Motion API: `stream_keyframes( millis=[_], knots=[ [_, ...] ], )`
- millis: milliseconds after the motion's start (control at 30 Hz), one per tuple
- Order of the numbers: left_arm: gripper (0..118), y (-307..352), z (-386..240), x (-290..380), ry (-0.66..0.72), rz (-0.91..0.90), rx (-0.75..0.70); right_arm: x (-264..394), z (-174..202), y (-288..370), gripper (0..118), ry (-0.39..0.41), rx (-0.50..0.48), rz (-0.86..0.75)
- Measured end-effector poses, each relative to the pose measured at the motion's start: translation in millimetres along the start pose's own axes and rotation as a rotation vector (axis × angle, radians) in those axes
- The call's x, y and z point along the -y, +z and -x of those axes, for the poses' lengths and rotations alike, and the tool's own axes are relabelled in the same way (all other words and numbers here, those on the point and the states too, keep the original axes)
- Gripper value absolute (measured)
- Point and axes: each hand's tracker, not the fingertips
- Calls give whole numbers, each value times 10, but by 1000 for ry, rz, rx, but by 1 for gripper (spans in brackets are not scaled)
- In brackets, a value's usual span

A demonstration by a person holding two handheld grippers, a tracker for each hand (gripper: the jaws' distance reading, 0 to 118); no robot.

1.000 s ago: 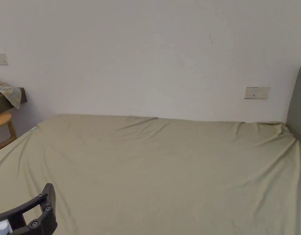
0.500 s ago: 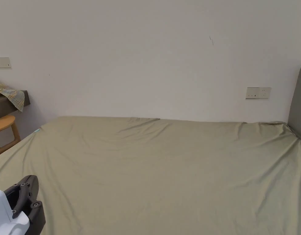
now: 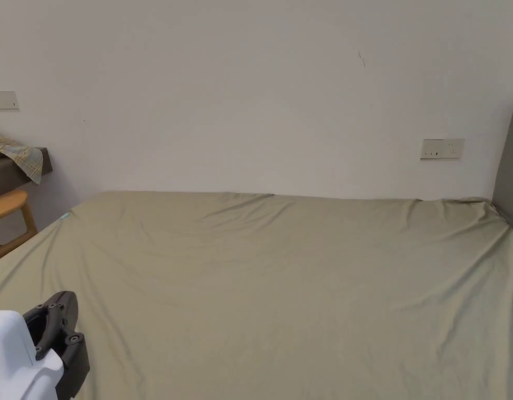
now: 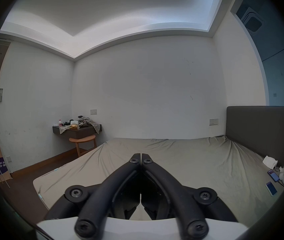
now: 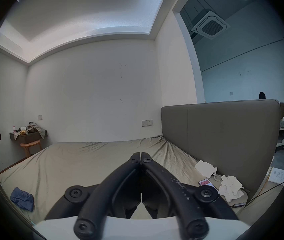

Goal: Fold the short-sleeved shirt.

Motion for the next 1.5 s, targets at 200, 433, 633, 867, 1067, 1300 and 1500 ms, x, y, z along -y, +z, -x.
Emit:
stream_keyframes(
  millis=[200, 433, 633, 867, 1067, 1300, 1500],
  knots=[
    [0, -7, 6, 6, -10, 5, -5, 7, 14, -12, 0, 5, 0, 0],
    [0, -13, 22, 6, -6, 12, -7, 10, 22, -24, 0, 7, -2, 0],
    [0, -24, -20, -1, -11, 23, 4, 6, 36, -46, 0, 12, -6, 0],
    [0, -37, -32, -11, -7, 26, 7, 7, 32, -44, 0, 11, -4, 0],
    [0, -45, -25, -3, 0, 30, 3, 7, 25, -44, 0, 13, -1, 0],
    [0, -61, -45, 0, -11, 38, 9, 17, 41, -62, 0, 19, -2, 6],
    [0, -73, -49, 3, -9, 43, 10, 15, 59, -66, 0, 21, -5, 5]
  ],
)
